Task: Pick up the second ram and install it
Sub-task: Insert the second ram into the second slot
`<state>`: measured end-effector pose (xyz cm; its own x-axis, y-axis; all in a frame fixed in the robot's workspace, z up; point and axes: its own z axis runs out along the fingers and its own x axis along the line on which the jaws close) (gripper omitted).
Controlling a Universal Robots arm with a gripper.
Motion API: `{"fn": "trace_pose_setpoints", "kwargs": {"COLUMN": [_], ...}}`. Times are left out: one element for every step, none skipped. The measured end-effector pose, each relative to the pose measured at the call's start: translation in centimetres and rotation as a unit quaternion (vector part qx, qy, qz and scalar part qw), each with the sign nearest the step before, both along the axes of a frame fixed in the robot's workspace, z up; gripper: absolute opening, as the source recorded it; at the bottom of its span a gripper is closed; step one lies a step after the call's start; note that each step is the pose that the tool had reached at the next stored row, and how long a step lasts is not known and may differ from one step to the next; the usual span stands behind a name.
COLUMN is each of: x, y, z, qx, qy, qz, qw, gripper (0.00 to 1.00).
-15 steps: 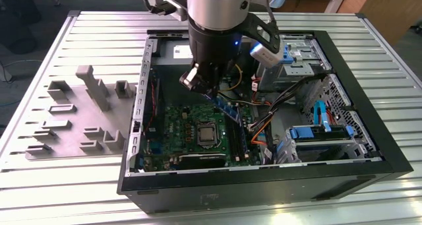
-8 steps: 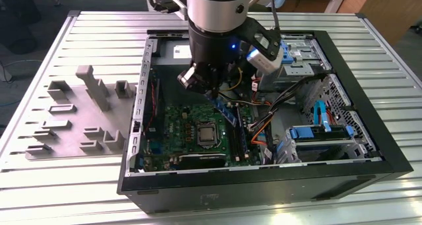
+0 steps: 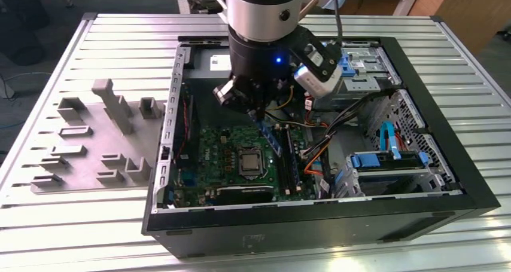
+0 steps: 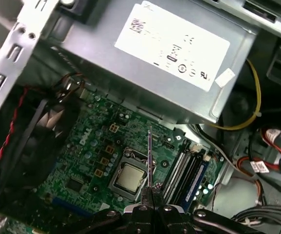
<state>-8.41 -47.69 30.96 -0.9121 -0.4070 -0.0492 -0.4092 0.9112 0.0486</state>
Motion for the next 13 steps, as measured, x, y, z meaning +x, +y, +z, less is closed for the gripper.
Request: {"fn": "trace_pose_setpoints", "kwargs": {"x": [0.00, 0.00, 0.00, 0.00, 0.00, 0.00, 0.00, 0.00, 0.00, 0.00, 0.00, 0.00, 0.00], "y": [0.00, 0.00, 0.00, 0.00, 0.00, 0.00, 0.00, 0.00, 0.00, 0.00, 0.00, 0.00, 0.00], "z": [-0.04, -0.08, -0.12, -0.16, -0.20, -0.25, -0.29, -0.33, -0.37, -0.41, -0.45, -0.49, -0.54], "qx": [0.0000, 0.0000, 0.0000, 0.0000, 0.0000, 0.0000, 0.0000, 0.0000, 0.0000, 0.0000, 0.0000, 0.0000, 0.0000], "qy": [0.0000, 0.0000, 0.0000, 0.0000, 0.0000, 0.0000, 0.0000, 0.0000, 0.0000, 0.0000, 0.0000, 0.0000, 0.0000], "qz": [-0.009, -0.018, -0.027, -0.036, -0.045, -0.055, -0.063, -0.072, -0.081, -0.091, -0.099, -0.108, -0.118], "qw": [1.0000, 0.9998, 0.9996, 0.9994, 0.9990, 0.9985, 0.9980, 0.9974, 0.9967, 0.9959, 0.9951, 0.9941, 0.9930], "gripper": [0.11, 0.11, 0.11, 0.11, 0.11, 0.11, 0.11, 0.11, 0.11, 0.11, 0.11, 0.11, 0.11]}}
